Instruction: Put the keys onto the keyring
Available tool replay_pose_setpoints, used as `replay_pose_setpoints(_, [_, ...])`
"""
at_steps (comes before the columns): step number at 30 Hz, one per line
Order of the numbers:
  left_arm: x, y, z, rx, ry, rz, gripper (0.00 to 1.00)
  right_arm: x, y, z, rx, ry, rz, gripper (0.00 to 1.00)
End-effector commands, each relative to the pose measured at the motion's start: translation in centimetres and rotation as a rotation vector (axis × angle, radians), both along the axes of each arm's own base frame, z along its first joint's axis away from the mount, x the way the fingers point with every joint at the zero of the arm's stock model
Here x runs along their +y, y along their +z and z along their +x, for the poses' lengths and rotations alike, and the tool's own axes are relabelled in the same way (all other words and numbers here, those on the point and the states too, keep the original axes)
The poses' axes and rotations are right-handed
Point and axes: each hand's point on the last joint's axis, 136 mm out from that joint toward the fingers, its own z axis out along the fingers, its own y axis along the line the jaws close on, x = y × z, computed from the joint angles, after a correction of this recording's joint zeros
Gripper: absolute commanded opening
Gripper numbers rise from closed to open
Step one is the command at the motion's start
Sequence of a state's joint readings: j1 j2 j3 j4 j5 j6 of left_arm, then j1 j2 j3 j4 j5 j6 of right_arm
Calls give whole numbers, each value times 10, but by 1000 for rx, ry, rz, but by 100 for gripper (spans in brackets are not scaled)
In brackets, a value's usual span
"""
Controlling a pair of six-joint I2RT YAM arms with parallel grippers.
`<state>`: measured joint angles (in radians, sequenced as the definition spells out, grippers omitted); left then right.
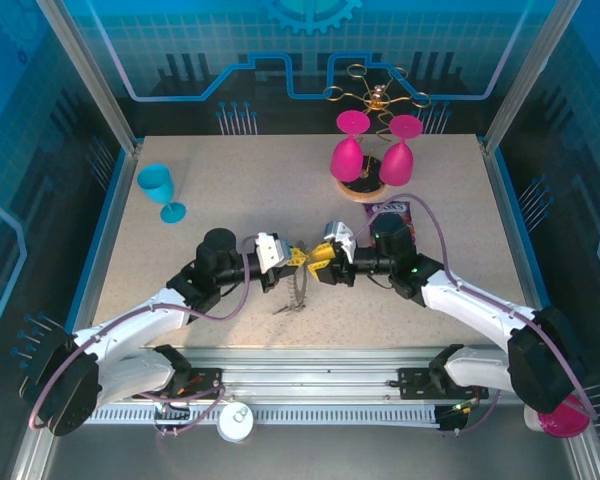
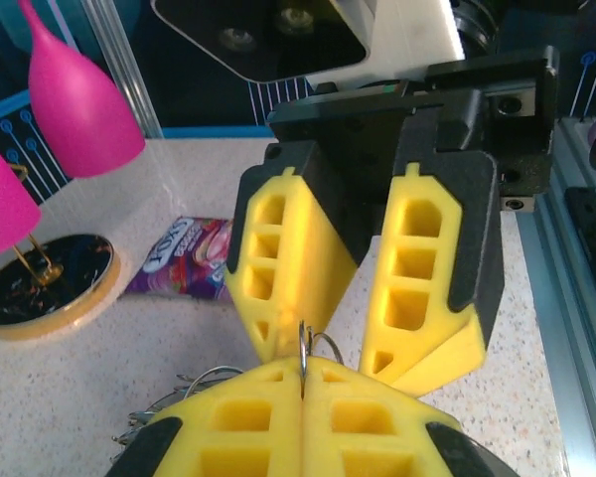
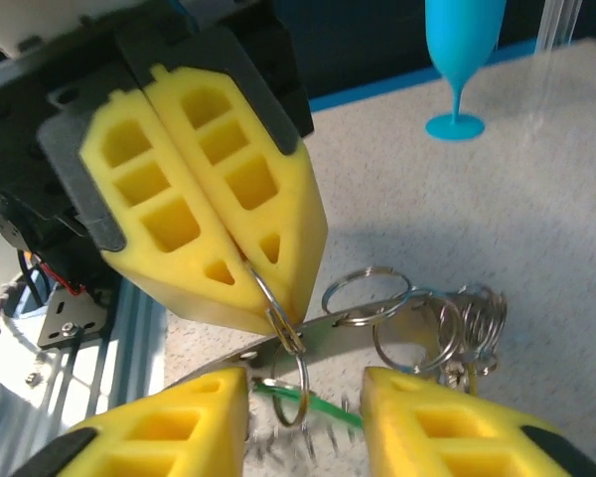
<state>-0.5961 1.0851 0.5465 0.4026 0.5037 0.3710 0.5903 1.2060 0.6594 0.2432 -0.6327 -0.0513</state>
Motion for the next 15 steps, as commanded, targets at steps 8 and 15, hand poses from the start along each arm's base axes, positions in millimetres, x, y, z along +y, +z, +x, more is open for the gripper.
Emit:
replay_pose_setpoints(8, [-9, 22, -11, -44, -84, -72, 0, 1, 31, -7, -209, 81, 89, 31])
replay_pose_setpoints(15, [-10, 23, -13, -33, -96, -86, 0, 4, 33, -8, -216, 101, 89, 0])
